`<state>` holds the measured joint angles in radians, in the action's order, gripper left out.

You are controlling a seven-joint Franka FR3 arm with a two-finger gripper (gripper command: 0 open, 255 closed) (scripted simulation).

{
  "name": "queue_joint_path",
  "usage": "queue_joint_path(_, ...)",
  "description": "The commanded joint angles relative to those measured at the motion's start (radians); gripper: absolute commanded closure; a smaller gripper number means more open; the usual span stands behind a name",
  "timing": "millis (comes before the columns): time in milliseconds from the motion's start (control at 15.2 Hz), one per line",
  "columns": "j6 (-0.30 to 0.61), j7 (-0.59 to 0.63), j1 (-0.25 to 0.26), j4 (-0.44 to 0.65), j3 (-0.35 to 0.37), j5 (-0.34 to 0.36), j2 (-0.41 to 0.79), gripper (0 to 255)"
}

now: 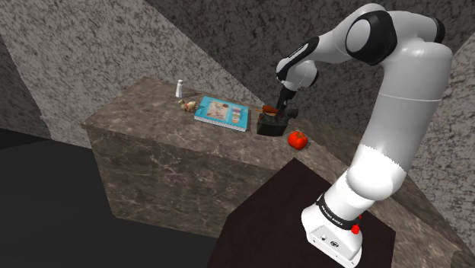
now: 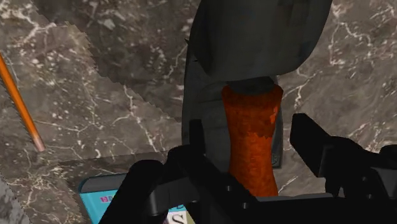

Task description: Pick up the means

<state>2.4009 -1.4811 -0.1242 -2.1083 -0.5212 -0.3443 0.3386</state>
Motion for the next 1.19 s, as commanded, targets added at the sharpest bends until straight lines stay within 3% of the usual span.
queue_joint_path(0,0.001,-0.001,0.000,0.000,0.001,-0.001,0.001,255)
queue_joint_path(528,0.001,-0.001,0.000,0.000,0.000,-0.001,0.001,255)
queue_joint_path(1122,-0.092,0.056,0.027,0.021,-0.035,0.077,-0.087,255)
